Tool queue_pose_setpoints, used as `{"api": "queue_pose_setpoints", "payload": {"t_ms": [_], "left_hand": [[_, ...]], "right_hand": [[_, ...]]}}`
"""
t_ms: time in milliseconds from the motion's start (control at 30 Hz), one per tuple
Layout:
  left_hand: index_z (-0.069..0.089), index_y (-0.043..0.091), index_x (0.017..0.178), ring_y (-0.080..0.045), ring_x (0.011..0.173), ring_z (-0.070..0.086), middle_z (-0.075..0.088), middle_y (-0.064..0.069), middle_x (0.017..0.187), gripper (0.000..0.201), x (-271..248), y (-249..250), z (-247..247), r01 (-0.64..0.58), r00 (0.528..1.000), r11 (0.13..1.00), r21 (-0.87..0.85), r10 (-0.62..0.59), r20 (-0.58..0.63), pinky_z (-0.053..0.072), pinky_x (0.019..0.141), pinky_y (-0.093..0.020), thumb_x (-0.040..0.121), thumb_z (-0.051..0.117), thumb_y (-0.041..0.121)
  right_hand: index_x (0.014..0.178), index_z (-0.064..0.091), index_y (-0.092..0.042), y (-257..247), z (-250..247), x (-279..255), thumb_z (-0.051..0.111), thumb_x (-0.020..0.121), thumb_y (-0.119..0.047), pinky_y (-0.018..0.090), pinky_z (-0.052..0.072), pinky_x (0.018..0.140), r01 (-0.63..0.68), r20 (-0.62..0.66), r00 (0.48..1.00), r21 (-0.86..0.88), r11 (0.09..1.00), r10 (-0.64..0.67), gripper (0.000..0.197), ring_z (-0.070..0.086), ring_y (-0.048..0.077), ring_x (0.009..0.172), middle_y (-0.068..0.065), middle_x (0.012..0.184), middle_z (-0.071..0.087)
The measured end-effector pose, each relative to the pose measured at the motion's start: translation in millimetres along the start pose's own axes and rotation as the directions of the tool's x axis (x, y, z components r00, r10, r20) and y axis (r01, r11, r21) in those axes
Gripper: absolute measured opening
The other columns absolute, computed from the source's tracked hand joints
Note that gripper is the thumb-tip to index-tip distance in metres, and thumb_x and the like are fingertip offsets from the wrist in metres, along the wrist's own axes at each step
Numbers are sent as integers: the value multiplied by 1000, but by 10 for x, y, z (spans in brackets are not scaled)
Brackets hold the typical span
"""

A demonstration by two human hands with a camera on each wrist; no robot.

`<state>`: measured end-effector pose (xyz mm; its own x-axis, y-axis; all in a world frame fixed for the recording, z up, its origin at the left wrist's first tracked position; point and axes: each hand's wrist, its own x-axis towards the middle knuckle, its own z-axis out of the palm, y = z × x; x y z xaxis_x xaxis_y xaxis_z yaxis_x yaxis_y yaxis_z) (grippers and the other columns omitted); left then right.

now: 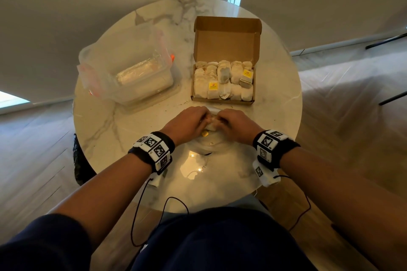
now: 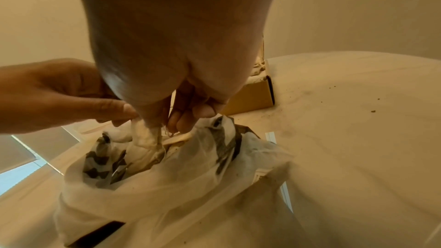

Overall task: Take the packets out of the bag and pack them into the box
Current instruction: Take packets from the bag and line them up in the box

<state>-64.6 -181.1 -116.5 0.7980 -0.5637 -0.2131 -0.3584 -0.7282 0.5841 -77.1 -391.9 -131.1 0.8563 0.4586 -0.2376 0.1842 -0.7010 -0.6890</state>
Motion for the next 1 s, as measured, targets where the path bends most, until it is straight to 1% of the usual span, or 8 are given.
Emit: {"api": "queue_pose_setpoints", "payload": {"t_ms": [200, 333, 500, 667, 767, 867, 933, 1000], "left_hand": [[56, 15, 105, -15, 82, 50, 60, -2, 95, 18, 1, -11, 54, 42, 999, 999, -29, -41, 17, 33, 70, -26, 103, 50, 31], [55, 19, 104, -12, 78, 53, 62, 4, 91, 18, 33, 18, 64, 85, 996, 992, -88, -86, 0, 38, 66, -26, 102, 49, 36], [55, 20, 94, -8, 73, 50, 56, 9, 85, 20, 71, 43, 60, 75, 997, 992, -98, -76, -9, 40, 64, -24, 93, 64, 38], [59, 21, 103, -7, 76, 50, 59, 6, 93, 26, 99, 73, 148, 18, 999, 996, -88, -14, 42, 38, 68, -22, 87, 68, 39], [60, 18, 107, -16, 85, 54, 57, 4, 97, 27, 121, 24, 121, 42, 998, 999, 5, -42, 52, 37, 71, -25, 88, 68, 35], [64, 24, 113, -23, 101, 55, 59, 1, 111, 26, 115, -94, 102, -51, 997, 946, 321, 31, 66, 34, 78, -32, 88, 66, 30], [64, 30, 122, -24, 110, 50, 56, 1, 122, 31, 104, -159, 107, -72, 995, 883, 463, 32, 93, 34, 84, -36, 91, 62, 33], [61, 34, 127, -24, 114, 47, 53, 2, 129, 35, 97, -204, 108, -60, 994, 863, 502, 9, 105, 34, 88, -37, 92, 60, 34]], "right_hand": [[90, 63, -18, 55, -64, -16, 67, 93, -26, 25, 41, 66, -23, -42, 999, 95, 995, 27, 8, 57, 12, 72, -6, 80, 63], [80, 54, -17, 46, -84, -24, 68, 90, -25, 30, 42, 63, -11, -5, 1000, 90, 996, 11, 19, 53, 16, 68, -5, 73, 58], [69, 41, -13, 28, -112, 16, 63, 89, -10, 30, 29, 57, 16, -78, 997, 136, 991, -5, 30, 36, 11, 60, -1, 66, 45], [67, 42, -10, -15, -155, 36, 63, 85, -5, 33, 32, 57, 54, -71, 997, 141, 989, -44, 28, 42, 19, 61, 7, 67, 49], [65, 39, -14, -13, -206, 35, 63, 80, -3, 39, 37, 60, 72, -86, 994, 120, 990, -62, 31, 49, 26, 67, 7, 69, 48], [63, 39, -17, 31, -236, 14, 65, 81, -3, 30, 34, 57, 33, -57, 998, 118, 992, -26, 34, 49, 21, 63, -3, 65, 47], [61, 37, -20, 53, -218, 5, 65, 81, -6, 34, 35, 57, 21, -15, 1000, 100, 995, -19, 37, 51, 25, 64, 5, 65, 52], [61, 35, -24, 59, -192, 1, 64, 80, -8, 39, 37, 58, 23, 30, 999, 79, 997, -25, 38, 52, 28, 66, 10, 68, 55]]}}
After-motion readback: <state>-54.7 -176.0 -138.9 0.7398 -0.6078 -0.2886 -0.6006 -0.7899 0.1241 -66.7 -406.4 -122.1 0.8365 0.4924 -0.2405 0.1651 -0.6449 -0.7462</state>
